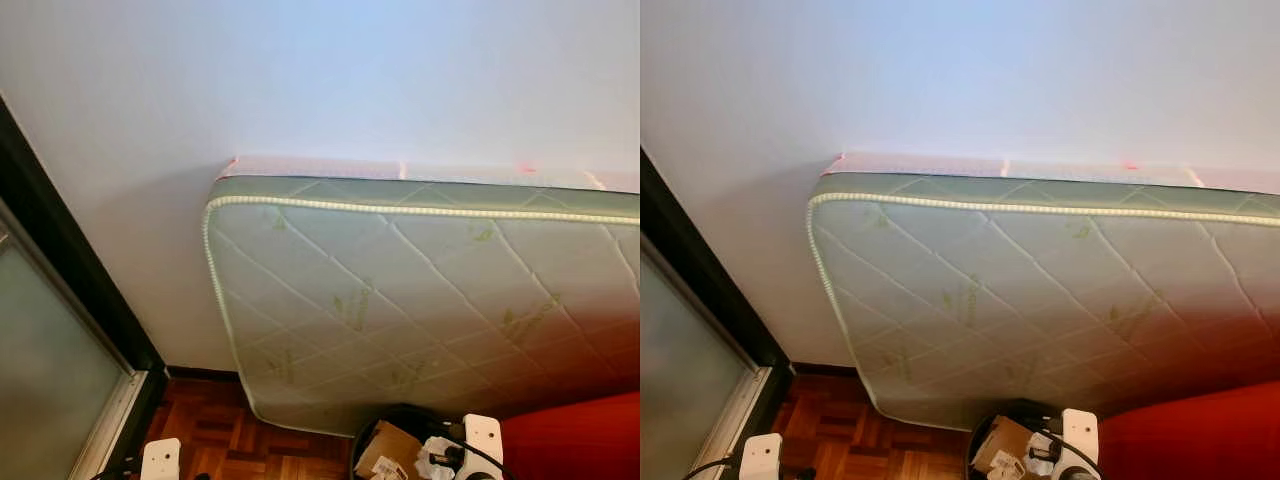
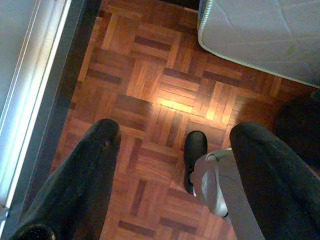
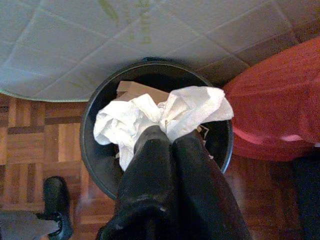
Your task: Clean up the room
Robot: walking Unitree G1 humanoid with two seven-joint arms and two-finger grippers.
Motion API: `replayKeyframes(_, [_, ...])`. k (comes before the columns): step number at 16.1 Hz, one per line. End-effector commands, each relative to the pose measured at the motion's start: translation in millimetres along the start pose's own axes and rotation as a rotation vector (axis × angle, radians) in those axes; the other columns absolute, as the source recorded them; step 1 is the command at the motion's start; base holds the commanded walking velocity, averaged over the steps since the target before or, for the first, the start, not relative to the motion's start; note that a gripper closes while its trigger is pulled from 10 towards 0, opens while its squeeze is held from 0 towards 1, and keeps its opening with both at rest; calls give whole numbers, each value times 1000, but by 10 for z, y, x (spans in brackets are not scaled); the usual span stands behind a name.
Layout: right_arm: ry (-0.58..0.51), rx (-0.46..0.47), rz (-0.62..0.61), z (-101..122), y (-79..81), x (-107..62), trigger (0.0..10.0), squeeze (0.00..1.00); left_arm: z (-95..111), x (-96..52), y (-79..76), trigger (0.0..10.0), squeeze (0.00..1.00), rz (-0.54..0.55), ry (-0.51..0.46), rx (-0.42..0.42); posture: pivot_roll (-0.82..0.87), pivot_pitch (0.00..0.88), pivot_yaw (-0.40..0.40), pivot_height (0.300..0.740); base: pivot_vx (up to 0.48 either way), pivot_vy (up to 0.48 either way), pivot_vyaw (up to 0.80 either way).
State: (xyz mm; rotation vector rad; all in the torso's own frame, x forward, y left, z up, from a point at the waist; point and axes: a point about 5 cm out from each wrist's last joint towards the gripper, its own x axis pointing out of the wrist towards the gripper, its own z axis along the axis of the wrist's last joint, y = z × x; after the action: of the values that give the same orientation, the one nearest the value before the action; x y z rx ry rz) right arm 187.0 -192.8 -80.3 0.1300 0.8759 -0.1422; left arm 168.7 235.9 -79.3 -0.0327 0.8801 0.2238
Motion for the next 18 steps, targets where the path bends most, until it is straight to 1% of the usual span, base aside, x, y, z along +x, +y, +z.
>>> replayKeyframes(1, [-16,-3,-14,14,-23,-2,10000,0,-41,-8,13,10000,0,7,20,2,102,8,-30,717,0,0,0])
replayKeyframes(5, [-34,-6,4,34,-12,-2,10000,0,-40,-7,9,10000,0,5,20,4,100,10,-30,668,0,0,0])
replayKeyframes(7, [-43,-7,16,43,-6,-2,10000,0,-41,-7,5,10000,0,5,20,5,99,11,-30,654,0,0,0])
replayKeyframes(11, [-54,-3,23,52,-3,-3,10000,0,-42,-7,3,10000,0,4,22,8,97,13,-30,654,0,0,0])
replayKeyframes(15, [-59,29,27,49,3,-4,10000,0,-44,-8,7,10000,0,5,22,10,107,19,-28,654,0,0,0])
replayKeyframes(18, [-63,31,40,48,14,-6,10000,0,-58,-12,12,10000,0,5,26,15,107,21,-25,654,0,0,0])
